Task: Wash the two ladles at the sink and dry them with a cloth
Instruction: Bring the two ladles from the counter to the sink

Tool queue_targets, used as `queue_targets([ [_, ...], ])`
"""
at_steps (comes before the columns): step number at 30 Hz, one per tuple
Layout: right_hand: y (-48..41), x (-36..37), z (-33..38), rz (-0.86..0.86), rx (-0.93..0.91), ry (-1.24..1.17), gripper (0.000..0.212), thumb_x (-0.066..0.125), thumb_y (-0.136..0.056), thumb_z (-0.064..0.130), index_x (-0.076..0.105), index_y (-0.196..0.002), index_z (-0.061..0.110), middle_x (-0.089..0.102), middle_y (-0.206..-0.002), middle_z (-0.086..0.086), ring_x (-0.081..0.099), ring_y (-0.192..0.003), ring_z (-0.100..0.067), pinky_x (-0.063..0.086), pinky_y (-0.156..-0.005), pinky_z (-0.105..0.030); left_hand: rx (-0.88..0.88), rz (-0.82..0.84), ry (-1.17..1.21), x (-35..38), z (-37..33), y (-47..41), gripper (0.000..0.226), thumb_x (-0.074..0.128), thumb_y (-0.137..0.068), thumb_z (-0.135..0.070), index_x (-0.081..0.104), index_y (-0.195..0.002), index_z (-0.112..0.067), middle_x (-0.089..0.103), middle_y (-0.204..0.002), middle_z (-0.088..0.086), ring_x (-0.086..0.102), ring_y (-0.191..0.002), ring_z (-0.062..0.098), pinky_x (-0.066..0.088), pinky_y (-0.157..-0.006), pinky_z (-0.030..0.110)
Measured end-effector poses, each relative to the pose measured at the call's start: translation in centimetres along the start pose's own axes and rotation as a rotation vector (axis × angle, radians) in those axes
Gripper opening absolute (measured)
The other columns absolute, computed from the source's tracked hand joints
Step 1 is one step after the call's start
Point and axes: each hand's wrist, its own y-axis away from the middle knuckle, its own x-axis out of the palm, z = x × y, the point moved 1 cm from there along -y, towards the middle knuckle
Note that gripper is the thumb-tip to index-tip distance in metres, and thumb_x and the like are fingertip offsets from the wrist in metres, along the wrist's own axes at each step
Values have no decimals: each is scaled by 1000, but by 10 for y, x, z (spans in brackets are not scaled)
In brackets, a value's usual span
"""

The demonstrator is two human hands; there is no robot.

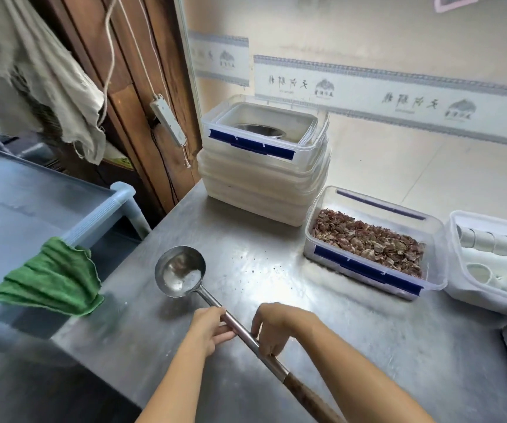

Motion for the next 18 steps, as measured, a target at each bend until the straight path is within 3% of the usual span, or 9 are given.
queue_targets([
  [3, 20, -1, 13, 13, -59, -105, 34, 82, -73, 14, 78, -106, 13, 80, -90, -6, 75, -59, -13, 63, -69, -25, 45, -18, 19, -13, -1, 23, 6, 54, -96, -5, 54, -100, 1, 59, -84, 16, 66, -68, 31, 58, -47, 36],
  [8, 45, 6, 47, 69, -208, -209, 37, 84, -75, 8, 73, -110, -1, 79, -94, -18, 78, -88, -29, 63, -86, -40, 120, -91, 71, -47, -1, 59, 6, 56, -97, -7, 55, -99, -1, 60, -82, 14, 66, -67, 28, 58, -50, 36],
  [12, 59, 21, 84, 161, -322, -287, 37, 83, -76, 2, 71, -110, -9, 78, -90, -19, 77, -82, -28, 64, -72, -29, 159, -175, 123, -91, 8, 85, 9, 58, -95, -9, 59, -102, -4, 61, -80, 10, 63, -65, 24, 54, -54, 35],
  [18, 80, 54, 157, 294, -442, -281, 28, 81, -79, 3, 73, -104, -7, 77, -83, -11, 76, -75, -19, 62, -73, -25, 187, -276, 270, -170, 28, 134, 6, 58, -95, -12, 60, -100, -8, 64, -81, 6, 64, -68, 21, 53, -56, 34],
])
